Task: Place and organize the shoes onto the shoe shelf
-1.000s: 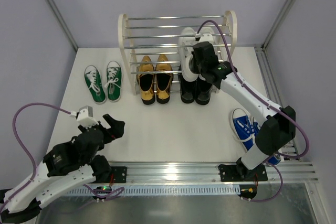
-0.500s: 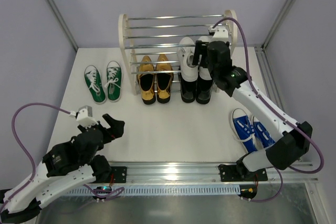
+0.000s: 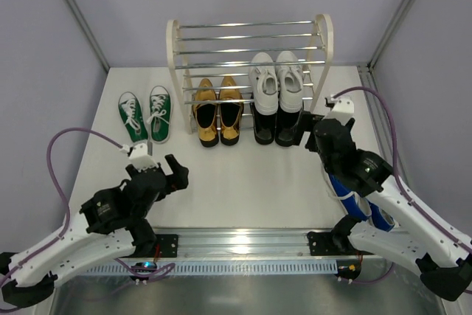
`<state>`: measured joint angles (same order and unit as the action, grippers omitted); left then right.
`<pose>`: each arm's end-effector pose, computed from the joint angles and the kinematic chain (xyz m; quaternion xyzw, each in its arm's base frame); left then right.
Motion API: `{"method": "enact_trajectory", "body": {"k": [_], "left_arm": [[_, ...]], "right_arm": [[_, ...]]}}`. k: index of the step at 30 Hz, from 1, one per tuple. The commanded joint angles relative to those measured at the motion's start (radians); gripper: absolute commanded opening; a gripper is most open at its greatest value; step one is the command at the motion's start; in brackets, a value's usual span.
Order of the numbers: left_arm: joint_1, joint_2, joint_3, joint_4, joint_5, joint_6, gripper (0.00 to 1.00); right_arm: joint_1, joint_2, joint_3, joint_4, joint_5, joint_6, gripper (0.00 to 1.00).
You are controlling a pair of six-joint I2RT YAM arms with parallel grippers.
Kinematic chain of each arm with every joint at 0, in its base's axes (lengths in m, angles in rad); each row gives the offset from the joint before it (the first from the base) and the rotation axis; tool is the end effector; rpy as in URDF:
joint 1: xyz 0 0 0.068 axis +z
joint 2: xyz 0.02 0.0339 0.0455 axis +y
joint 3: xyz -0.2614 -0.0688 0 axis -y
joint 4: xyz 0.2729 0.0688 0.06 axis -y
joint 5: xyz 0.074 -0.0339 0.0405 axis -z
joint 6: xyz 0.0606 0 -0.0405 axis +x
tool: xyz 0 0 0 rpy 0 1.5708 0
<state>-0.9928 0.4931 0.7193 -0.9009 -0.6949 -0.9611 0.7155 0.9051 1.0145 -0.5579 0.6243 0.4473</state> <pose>0.1070 -0.0930 0.2816 -0.1341 0.8497 -0.1659 0.4823 0.2001 0.1269 0.3551 0.0542 0.8203 0.0608 0.5660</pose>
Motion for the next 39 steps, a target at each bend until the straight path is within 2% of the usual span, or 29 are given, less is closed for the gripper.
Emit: {"method": "enact_trajectory", "body": {"k": [1, 2, 5, 8, 11, 12, 17, 22, 25, 28, 33, 39], "left_arm": [[-0.003, 0.073, 0.026, 0.141, 0.043, 0.059, 1.0], [-0.003, 0.094, 0.025, 0.176, 0.054, 0.064, 1.0], [-0.003, 0.122, 0.017, 0.23, 0.095, 0.087, 1.0], [-0.003, 0.16, 0.014, 0.235, 0.074, 0.09, 1.0], [0.029, 0.217, 0.022, 0.212, -0.044, 0.113, 1.0], [0.057, 0.237, 0.049, 0.208, -0.04, 0.127, 1.0], [0.422, 0.375, 0.133, 0.192, 0.25, 0.214, 1.0], [0.73, 0.502, 0.279, 0.128, 0.293, 0.312, 1.0], [0.808, 0.602, 0.348, 0.128, 0.308, 0.369, 1.0], [0.838, 0.718, 0.4, 0.166, 0.301, 0.444, 1.0], [0.888, 0.941, 0.508, 0.262, 0.322, 0.539, 1.0], [0.97, 1.076, 0.572, 0.353, 0.359, 0.625, 1.0]], "right_arm": [[-0.014, -0.02, -0.074, -0.351, 0.123, 0.272, 0.96], [-0.025, -0.031, -0.114, -0.387, 0.114, 0.356, 0.98], [-0.074, -0.095, -0.201, -0.45, 0.106, 0.439, 1.0], [-0.132, -0.182, -0.255, -0.371, 0.017, 0.413, 1.0], [-0.136, -0.206, -0.278, -0.285, -0.067, 0.378, 1.0], [-0.136, -0.199, -0.281, -0.261, -0.093, 0.366, 1.0], [-0.134, -0.149, -0.303, -0.18, -0.19, 0.294, 1.0], [-0.129, -0.201, -0.39, -0.07, -0.333, 0.261, 1.0], [-0.129, -0.213, -0.433, -0.017, -0.395, 0.248, 1.0], [-0.128, -0.212, -0.462, 0.038, -0.469, 0.225, 1.0], [-0.122, -0.209, -0.476, 0.082, -0.514, 0.189, 1.0], [-0.12, -0.233, -0.482, 0.089, -0.52, 0.162, 1.0]]}}
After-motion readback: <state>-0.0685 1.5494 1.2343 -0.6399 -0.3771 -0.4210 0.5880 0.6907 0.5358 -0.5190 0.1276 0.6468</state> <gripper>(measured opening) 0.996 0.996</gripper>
